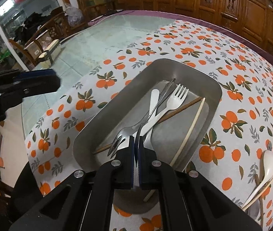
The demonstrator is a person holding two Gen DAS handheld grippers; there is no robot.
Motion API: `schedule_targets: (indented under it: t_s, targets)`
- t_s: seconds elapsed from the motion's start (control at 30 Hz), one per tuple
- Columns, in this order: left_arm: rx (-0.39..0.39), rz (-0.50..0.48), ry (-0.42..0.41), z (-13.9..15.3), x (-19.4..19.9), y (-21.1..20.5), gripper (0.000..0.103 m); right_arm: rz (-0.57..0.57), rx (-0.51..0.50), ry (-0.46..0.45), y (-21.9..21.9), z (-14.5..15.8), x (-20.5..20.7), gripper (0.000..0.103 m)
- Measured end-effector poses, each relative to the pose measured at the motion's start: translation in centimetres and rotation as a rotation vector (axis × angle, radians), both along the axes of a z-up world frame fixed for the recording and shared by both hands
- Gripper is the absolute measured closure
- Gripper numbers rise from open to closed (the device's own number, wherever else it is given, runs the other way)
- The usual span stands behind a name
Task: Organize utensils
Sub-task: 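Lower the metal fork into the tray and open the right tool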
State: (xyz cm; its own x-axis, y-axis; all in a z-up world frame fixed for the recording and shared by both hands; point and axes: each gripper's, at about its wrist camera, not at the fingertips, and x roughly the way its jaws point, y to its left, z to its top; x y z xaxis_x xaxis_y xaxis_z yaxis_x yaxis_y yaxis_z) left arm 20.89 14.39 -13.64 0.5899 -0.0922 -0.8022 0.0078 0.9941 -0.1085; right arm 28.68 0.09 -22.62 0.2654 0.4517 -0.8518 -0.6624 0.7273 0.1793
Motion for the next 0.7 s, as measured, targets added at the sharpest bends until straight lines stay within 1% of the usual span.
schedule_targets:
  t_s: [0.37,0.53,0.6,0.67,0.7]
  targets:
    - [-0.003,-0.007,-0.005,0.5,-0.5,-0.1,0.077,-0.018,0.004,0.009,0.0,-0.1,0.7,0.099]
    - [-0.002,-0.009,-0.007,0.6,-0.6,-0.4,0.077,-0.016,0.028,-0.004,-0.5,0.9,0.1,0.099]
    - [-0.004,-0.012,-0.009,0.7,-0.7,-0.7,0.077,-0.020,0.036,-0.026,-1.3,1.8,-0.6,0.099]
    - [-0.006,-0.017,-0.011,0.8,-0.8,-1.2,0.074,-0.031,0.050,-0.045,-2.4,2.7,-1.3,0.099]
    - [-0.006,-0.021,-0.014,0.9,-0.9,-1.5,0.070,-0.037,0.055,-0.053,-3.0,3.1,-1.6,0.099]
